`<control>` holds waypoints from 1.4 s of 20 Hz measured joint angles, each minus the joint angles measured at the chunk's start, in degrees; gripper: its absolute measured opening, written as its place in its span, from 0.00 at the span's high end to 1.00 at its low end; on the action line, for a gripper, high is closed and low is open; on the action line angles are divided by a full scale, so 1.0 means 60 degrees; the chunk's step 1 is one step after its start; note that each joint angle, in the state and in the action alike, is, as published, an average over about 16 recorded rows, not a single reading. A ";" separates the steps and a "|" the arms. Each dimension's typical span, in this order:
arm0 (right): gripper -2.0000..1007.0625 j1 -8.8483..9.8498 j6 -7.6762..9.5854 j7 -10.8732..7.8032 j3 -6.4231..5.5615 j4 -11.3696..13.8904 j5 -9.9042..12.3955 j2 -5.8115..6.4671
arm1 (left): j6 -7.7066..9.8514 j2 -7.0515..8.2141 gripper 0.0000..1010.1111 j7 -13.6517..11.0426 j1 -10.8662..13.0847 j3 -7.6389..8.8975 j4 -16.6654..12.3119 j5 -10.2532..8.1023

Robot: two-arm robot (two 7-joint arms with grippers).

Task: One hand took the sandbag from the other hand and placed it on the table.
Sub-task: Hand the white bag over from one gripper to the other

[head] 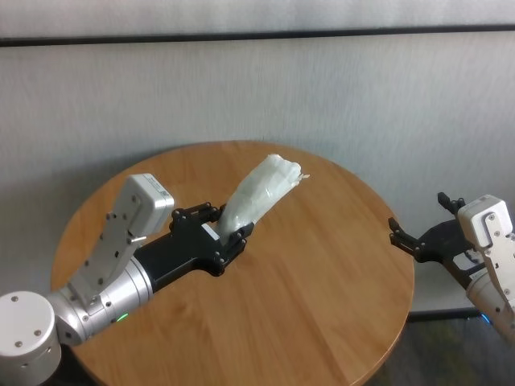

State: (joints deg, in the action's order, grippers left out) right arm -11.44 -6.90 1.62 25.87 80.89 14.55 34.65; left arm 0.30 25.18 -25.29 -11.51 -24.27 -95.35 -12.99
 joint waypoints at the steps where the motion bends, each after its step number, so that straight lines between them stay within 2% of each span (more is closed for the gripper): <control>1: 0.01 0.0000 0.0000 0.0000 0.0000 0.0000 0.0000 0.0000 | -0.0001 0.0000 0.59 0.0000 0.0000 0.0000 0.0000 -0.0001; 8: 0.01 0.0010 -0.0063 -0.0037 -0.0024 0.0002 0.0000 -0.0017 | -0.0004 0.0000 0.59 -0.0001 -0.0002 0.0001 0.0002 -0.0006; 15: 0.01 0.0013 -0.0364 -0.0342 -0.0060 0.0026 0.0007 -0.0120 | -0.0005 0.0000 0.59 0.0000 -0.0002 0.0001 0.0003 -0.0008; 23: 0.01 -0.0017 -0.0819 -0.1008 -0.0076 0.0067 0.0076 -0.0329 | -0.0006 0.0000 0.59 0.0000 -0.0002 0.0001 0.0003 -0.0008; 28: 0.01 0.0028 -0.1049 -0.1660 -0.0224 0.0138 0.0551 -0.0429 | -0.0006 0.0000 0.59 0.0000 -0.0002 0.0001 0.0003 -0.0009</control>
State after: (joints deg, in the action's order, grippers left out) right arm -11.27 -13.20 -8.34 24.52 81.72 17.86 32.08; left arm 0.26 25.17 -25.29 -11.52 -24.26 -95.33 -13.05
